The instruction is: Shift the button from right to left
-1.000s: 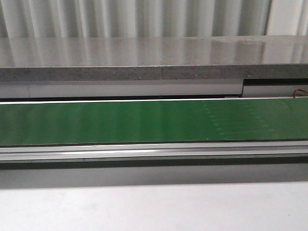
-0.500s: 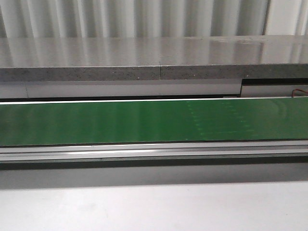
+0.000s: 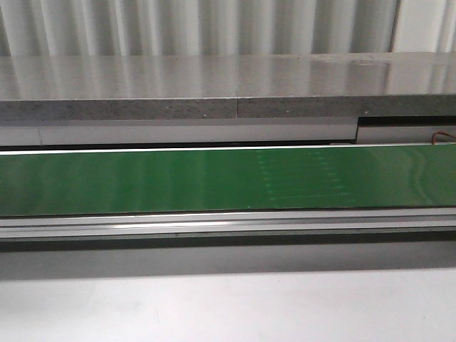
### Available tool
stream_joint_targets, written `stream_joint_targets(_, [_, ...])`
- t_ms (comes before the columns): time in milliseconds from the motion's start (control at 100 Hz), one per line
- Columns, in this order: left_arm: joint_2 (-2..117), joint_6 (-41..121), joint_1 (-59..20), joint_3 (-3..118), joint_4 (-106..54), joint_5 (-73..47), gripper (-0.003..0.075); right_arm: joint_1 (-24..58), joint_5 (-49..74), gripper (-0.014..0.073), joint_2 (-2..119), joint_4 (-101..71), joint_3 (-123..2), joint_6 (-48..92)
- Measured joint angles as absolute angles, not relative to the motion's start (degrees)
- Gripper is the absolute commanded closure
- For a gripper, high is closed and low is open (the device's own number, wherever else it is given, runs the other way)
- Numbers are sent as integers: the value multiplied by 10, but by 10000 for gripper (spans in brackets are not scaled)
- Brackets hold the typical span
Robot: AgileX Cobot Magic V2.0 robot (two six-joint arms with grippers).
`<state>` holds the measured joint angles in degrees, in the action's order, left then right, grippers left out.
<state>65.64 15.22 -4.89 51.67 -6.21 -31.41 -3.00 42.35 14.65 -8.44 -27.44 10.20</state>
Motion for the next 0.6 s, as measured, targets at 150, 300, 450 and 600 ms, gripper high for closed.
stream_joint_targets(150, [588, 152, -57, 450, -76, -267, 741, -30, 423, 659, 146, -84, -274, 102])
stream_joint_targets(300, [514, 152, -58, 397, -83, -238, 741, -30, 423, 659, 146, -84, -274, 102])
stream_joint_targets(450, [442, 152, -58, 356, -92, -216, 741, -30, 423, 659, 146, -84, -274, 102])
stream_joint_targets(600, [377, 152, -58, 324, -105, -200, 741, -30, 423, 659, 146, -84, -274, 102])
